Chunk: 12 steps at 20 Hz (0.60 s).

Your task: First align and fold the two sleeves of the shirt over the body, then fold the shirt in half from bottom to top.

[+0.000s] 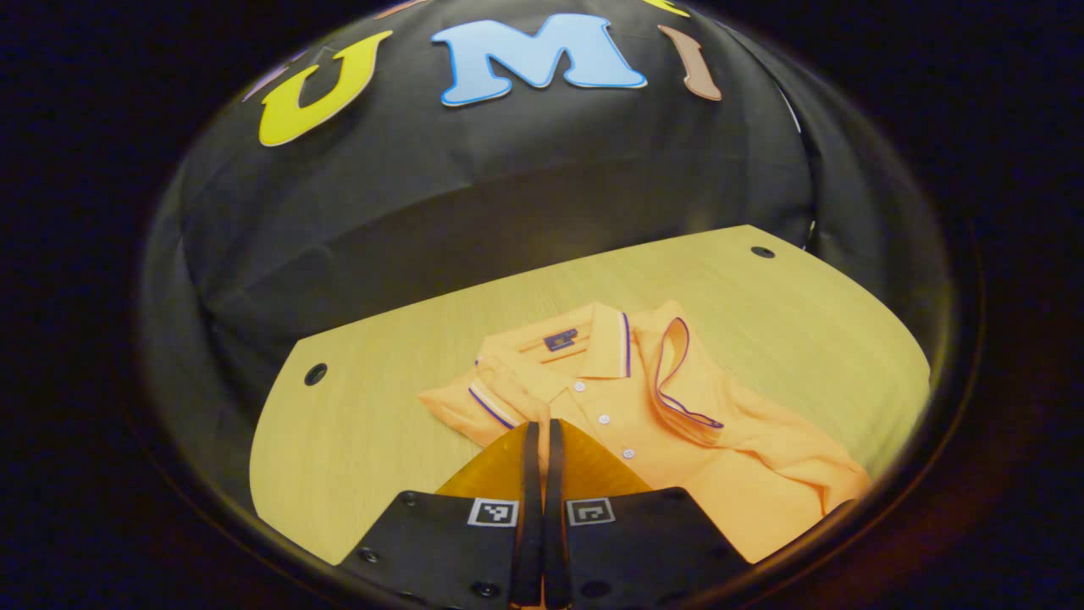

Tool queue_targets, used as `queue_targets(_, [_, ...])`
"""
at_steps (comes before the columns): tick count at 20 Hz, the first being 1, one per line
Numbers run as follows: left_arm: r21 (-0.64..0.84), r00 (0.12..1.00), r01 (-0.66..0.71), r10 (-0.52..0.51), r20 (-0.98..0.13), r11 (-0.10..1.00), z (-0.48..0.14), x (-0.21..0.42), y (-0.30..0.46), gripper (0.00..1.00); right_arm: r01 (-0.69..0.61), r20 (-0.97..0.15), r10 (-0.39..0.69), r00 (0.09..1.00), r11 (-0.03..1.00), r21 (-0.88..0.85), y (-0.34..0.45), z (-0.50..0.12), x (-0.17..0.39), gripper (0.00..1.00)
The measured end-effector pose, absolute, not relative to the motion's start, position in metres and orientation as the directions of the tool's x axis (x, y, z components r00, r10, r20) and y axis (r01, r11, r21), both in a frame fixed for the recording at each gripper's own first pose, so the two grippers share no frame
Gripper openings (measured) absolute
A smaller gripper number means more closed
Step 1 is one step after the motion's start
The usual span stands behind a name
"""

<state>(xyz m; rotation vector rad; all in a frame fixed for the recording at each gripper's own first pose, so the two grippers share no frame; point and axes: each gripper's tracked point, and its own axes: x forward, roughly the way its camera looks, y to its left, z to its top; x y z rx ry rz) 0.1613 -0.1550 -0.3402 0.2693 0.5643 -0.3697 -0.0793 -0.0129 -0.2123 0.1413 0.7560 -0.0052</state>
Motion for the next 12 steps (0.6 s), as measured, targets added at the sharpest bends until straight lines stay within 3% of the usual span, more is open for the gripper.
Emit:
queue_targets(6, [0.143, 0.752, 0.447, -0.284, -0.595, 0.883, -0.358, 0.151, -0.178, 0.10, 0.099, -0.694, 0.027, 0.720, 0.985, 0.141, -0.029, -0.219, -0.090, 0.29])
queue_targets(8, [0.116, 0.734, 0.461, -0.305, -0.607, 0.880, -0.360, 0.145, -0.182, 0.20, 0.103, -0.695, 0.026, 0.719, 0.984, 0.143, -0.033, -0.221, -0.093, 0.28])
queue_targets(10, [0.108, 0.739, 0.454, -0.306, -0.600, 0.884, -0.356, 0.144, -0.183, 0.53, 0.103, -0.696, 0.029, 0.717, 0.984, 0.147, -0.035, -0.222, -0.095, 0.28])
queue_targets(12, [0.108, 0.748, 0.442, -0.300, -0.592, 0.890, -0.351, 0.140, -0.180, 0.64, 0.100, -0.698, 0.035, 0.715, 0.983, 0.151, -0.037, -0.224, -0.096, 0.29])
